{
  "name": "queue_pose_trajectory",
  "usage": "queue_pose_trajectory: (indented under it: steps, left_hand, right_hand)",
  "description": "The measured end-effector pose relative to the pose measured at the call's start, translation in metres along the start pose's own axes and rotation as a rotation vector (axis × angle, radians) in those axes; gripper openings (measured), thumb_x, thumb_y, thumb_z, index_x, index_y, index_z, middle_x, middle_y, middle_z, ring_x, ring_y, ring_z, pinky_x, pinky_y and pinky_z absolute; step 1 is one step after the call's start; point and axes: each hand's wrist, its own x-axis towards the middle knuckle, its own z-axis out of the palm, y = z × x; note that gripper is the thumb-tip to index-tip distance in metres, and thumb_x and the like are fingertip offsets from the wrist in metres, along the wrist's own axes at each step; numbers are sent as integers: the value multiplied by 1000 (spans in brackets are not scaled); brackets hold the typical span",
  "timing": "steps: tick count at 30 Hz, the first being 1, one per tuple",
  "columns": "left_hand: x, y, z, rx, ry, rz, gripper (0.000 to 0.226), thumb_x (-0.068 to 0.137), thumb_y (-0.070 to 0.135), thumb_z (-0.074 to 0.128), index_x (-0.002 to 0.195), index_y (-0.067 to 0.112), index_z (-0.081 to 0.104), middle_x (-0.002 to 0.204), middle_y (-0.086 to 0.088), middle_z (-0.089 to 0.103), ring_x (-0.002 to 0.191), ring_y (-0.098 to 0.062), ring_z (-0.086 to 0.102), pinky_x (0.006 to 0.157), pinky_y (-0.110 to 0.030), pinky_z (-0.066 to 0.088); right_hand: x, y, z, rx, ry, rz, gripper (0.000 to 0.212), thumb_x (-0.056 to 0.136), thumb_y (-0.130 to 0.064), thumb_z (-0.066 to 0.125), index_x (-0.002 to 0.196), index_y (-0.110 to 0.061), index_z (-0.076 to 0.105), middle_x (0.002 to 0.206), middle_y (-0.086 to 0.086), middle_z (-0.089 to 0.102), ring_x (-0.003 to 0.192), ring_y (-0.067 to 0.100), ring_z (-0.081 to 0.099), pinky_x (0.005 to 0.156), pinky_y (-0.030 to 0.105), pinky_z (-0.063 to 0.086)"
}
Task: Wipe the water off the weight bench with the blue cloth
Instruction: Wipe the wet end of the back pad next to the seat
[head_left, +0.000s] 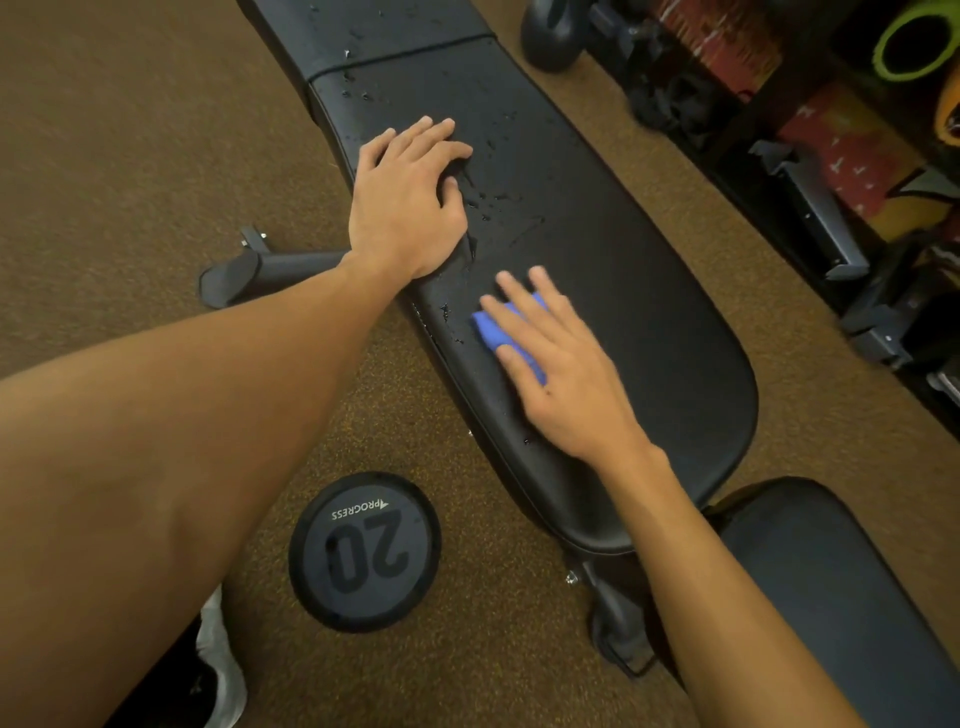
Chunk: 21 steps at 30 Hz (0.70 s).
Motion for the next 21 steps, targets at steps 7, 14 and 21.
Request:
queue_pose_trajectory:
  steps: [7, 14, 21]
  left_hand:
    - [-1, 1, -2, 7, -8, 3, 49, 99, 38, 38, 141, 34, 63, 160, 11, 51, 154, -6, 34, 128, -36, 17]
    - [-3, 1, -4, -2, -25, 2, 49, 100, 39, 38, 142, 35, 62, 161, 12, 49, 155, -5, 32, 129, -35, 15]
    - [-5, 2, -9, 19, -62, 33, 50, 101, 38, 36, 146, 33, 58, 164, 10, 45, 157, -8, 29, 129, -37, 14]
  right_hand:
    - [22, -18, 7, -19, 50, 178, 49, 115, -34, 38, 164, -26, 39, 175, -8, 23, 165, 18, 2, 134, 43, 5]
    - [-53, -11, -3, -12, 5, 92, 47, 115, -33, 45, 162, -27, 42, 174, -10, 26, 165, 14, 6, 131, 52, 21]
    - [-52, -38, 11, -43, -5, 104, 49, 116, -32, 41, 164, -26, 39, 175, -8, 23, 165, 16, 1, 134, 46, 8]
